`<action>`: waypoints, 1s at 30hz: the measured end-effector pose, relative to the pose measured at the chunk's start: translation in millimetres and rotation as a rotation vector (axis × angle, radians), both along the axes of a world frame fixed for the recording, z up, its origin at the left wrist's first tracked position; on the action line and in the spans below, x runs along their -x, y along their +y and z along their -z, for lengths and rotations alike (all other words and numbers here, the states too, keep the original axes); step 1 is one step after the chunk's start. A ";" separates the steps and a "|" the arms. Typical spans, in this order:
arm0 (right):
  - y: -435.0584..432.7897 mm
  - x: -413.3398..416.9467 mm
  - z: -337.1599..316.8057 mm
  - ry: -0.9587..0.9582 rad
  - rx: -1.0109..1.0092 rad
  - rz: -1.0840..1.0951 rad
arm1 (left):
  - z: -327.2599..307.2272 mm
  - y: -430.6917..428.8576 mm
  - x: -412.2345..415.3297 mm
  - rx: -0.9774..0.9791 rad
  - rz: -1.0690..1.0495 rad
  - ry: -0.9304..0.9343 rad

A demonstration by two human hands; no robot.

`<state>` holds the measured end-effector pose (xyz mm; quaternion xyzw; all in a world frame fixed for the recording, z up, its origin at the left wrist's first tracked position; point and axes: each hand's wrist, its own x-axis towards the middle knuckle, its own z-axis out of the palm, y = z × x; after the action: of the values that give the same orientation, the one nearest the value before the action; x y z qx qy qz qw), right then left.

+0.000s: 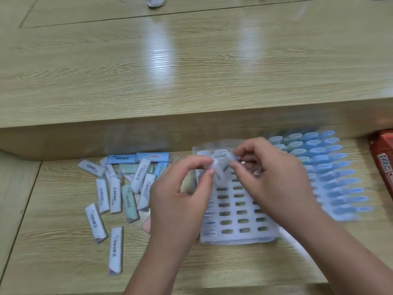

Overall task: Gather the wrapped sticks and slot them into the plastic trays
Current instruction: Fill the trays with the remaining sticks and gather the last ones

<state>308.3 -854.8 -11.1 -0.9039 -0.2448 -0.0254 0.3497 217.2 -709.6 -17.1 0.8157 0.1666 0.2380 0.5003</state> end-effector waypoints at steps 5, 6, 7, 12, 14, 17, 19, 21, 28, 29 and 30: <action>-3.6 -3.9 1.3 0.032 0.035 -0.048 | 10.9 -4.6 -3.0 -0.153 0.052 -0.047; -4.2 -5.3 0.7 0.044 0.034 -0.057 | 13.2 -4.9 -3.6 -0.187 0.060 -0.052; -5.0 -6.1 0.2 0.054 0.034 -0.068 | 15.2 -5.1 -3.9 -0.214 0.059 -0.053; -9.5 -7.2 -0.9 0.035 0.049 -0.120 | 18.1 -4.3 -6.9 -0.280 0.038 -0.088; -10.8 -8.4 -0.9 0.004 0.064 -0.142 | 18.3 -4.8 -7.4 -0.262 0.040 -0.090; -9.0 -10.2 -2.1 -0.090 0.130 -0.162 | 17.8 -2.9 -6.1 -0.294 0.071 -0.060; -6.3 -8.9 -2.4 -0.148 0.169 -0.187 | 17.2 0.5 -5.0 -0.429 0.142 -0.013; -6.6 -7.6 0.0 -0.178 0.185 -0.224 | 15.1 2.4 -5.5 -0.573 0.209 0.051; -8.2 0.1 3.4 -0.314 0.246 -0.260 | 8.3 10.7 0.5 -0.641 0.231 0.115; -2.1 4.3 4.3 -0.321 0.217 -0.225 | 8.1 17.3 7.4 -0.597 0.215 0.125; 2.1 8.8 3.4 -0.324 0.186 -0.178 | 8.4 21.8 13.1 -0.542 0.180 0.138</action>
<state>299.4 -852.6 -14.5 -0.8912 -0.3782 -0.1169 0.2217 204.1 -687.7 -25.5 0.9453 0.0574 0.1725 0.2709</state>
